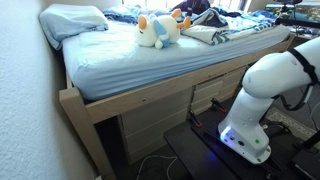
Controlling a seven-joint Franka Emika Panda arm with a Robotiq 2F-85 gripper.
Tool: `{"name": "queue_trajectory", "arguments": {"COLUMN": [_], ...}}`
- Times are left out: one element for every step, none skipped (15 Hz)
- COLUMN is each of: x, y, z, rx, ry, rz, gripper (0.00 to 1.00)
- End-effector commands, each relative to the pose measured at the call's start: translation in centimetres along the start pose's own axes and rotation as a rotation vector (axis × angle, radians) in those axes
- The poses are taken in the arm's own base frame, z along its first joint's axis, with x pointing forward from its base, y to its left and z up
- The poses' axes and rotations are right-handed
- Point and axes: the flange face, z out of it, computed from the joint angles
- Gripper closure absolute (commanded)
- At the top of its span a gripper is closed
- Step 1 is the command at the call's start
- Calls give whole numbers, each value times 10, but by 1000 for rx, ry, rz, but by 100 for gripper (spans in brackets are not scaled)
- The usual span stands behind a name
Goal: Uncover the plushy, put it at the head of the bed, and then cover the blanket
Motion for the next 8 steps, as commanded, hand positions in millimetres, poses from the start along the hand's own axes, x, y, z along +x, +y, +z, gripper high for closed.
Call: {"name": "queue_trajectory", "arguments": {"x": [6,8,10,12,14,15,17,20], "y": [-10,-13,-15,-16,-16,-16,-16,-18], "z": [-10,-11,-12,-12,-13,-14,-15,-17], "rx": [36,42,46,43,45,52,58,69], "ry": [29,38,43,41,46,57,70,98], "rz": [-89,-113,-134,-149,-165,-180,-201,-236], "gripper": [0,0,0,0,0,0,0,0]}}
